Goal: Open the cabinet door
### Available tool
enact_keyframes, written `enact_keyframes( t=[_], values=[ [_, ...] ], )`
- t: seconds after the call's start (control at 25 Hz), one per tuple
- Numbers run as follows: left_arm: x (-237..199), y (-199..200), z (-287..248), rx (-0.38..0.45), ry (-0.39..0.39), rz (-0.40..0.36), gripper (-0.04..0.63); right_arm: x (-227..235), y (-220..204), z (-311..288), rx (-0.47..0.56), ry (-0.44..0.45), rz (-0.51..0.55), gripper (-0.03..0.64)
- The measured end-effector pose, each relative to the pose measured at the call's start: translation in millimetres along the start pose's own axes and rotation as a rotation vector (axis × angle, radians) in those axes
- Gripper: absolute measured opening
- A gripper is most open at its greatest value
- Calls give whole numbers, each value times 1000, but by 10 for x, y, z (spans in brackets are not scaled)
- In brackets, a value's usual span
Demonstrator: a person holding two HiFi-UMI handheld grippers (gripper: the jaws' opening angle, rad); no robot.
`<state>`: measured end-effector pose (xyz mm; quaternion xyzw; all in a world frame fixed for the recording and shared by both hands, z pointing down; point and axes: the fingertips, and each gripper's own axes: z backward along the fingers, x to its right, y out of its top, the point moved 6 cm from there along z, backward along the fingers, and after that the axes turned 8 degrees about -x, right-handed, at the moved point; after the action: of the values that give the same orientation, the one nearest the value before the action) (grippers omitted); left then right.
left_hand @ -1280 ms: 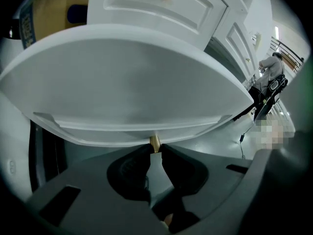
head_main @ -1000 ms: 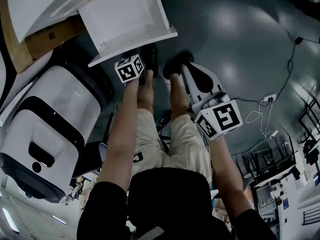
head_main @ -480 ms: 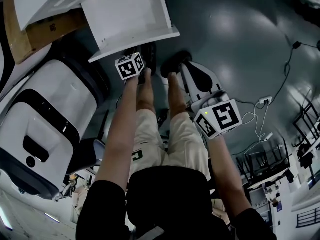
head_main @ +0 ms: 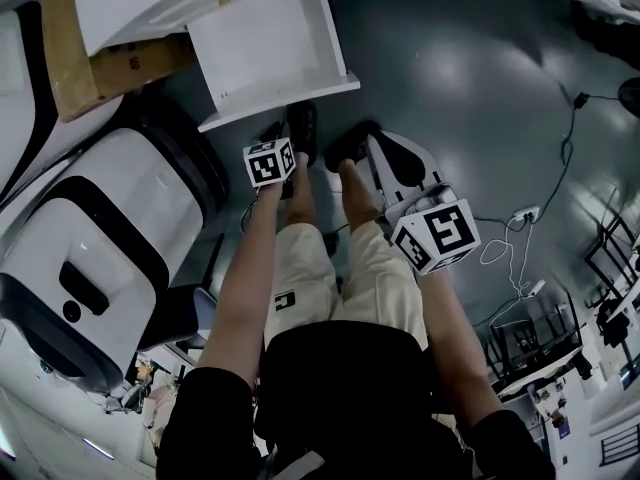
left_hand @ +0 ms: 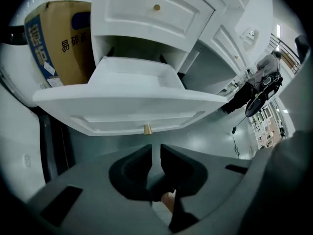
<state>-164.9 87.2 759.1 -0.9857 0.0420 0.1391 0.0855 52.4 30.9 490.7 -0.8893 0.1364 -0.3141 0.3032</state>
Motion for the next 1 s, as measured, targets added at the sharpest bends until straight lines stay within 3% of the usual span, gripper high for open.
enact_keyframes(
  t=[0.36, 0.76, 1.0],
  values=[
    [398, -33, 960, 22, -89, -172, 54, -458, 443, 478, 34, -25, 41, 17],
    [534, 236, 2028, 109, -87, -234, 37, -851, 895, 1117, 119, -89, 82, 17],
    [687, 435, 2547, 172, -173, -313, 28, -1095, 1246, 1258, 183, -103, 138, 17]
  ],
)
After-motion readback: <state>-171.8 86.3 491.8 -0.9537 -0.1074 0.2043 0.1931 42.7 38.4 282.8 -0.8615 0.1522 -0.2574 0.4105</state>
